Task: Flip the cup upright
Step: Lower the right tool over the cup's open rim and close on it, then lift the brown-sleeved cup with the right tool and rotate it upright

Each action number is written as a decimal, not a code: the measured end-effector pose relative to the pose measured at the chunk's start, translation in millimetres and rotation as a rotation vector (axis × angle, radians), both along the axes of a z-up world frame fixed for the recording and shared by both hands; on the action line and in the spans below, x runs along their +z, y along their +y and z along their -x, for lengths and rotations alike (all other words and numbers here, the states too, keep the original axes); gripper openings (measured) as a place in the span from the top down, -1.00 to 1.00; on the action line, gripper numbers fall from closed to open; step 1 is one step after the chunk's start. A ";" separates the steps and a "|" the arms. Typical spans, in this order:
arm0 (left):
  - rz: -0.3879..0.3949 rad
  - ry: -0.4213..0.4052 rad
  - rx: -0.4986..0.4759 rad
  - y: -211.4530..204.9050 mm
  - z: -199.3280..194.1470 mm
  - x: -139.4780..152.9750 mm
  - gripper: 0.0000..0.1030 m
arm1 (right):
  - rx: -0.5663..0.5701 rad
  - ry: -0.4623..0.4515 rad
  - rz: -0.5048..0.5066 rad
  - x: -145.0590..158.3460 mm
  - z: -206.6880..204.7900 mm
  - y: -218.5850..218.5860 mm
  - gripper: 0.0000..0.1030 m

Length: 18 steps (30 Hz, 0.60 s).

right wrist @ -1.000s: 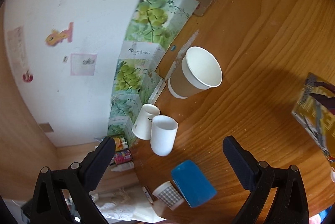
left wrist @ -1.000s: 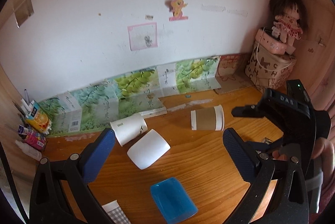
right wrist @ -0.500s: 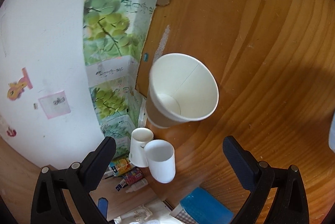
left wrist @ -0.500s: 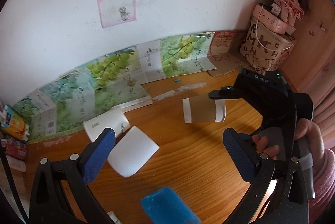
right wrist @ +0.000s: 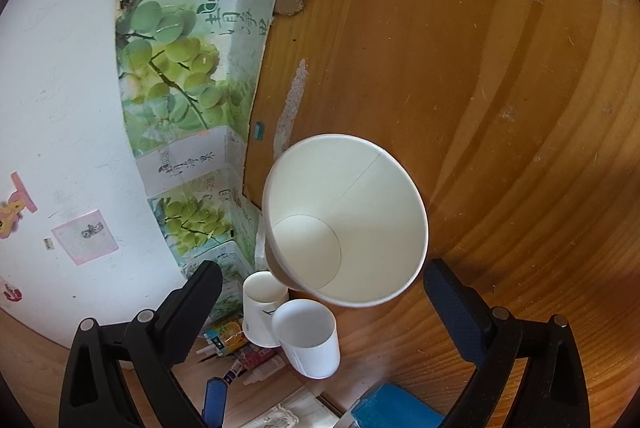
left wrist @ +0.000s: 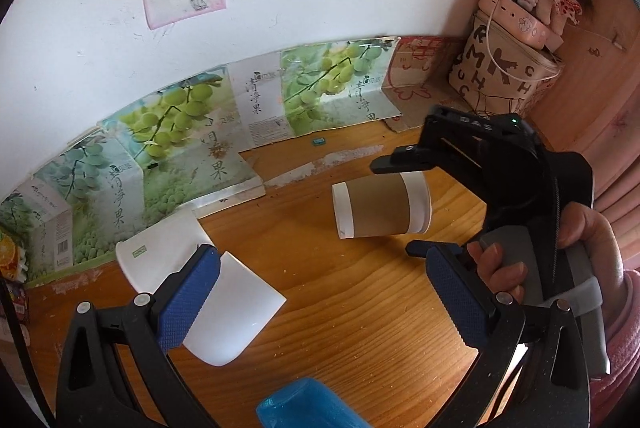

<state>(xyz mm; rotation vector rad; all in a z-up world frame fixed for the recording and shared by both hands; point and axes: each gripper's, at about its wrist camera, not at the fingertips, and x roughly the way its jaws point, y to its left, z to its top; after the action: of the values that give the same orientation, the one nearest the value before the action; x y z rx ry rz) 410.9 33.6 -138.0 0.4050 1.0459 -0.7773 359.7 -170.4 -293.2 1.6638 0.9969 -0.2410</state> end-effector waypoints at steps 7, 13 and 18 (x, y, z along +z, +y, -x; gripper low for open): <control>-0.011 0.008 -0.012 -0.1 3.6 -3.7 -0.99 | 0.009 0.047 0.045 0.0 -2.9 -5.5 -0.72; -0.025 0.017 0.001 2.3 4.5 -7.3 -0.99 | -0.008 0.004 0.032 -1.6 0.0 -7.0 -0.36; -0.020 0.026 0.009 4.1 6.6 -4.9 -0.99 | 0.005 0.000 0.036 0.3 -1.9 -5.7 -0.30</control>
<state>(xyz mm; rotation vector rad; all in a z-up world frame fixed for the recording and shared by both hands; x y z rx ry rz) 404.4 37.7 -142.9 0.4086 1.0798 -0.7662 361.6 -176.0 -292.8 1.6286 0.9917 -0.2544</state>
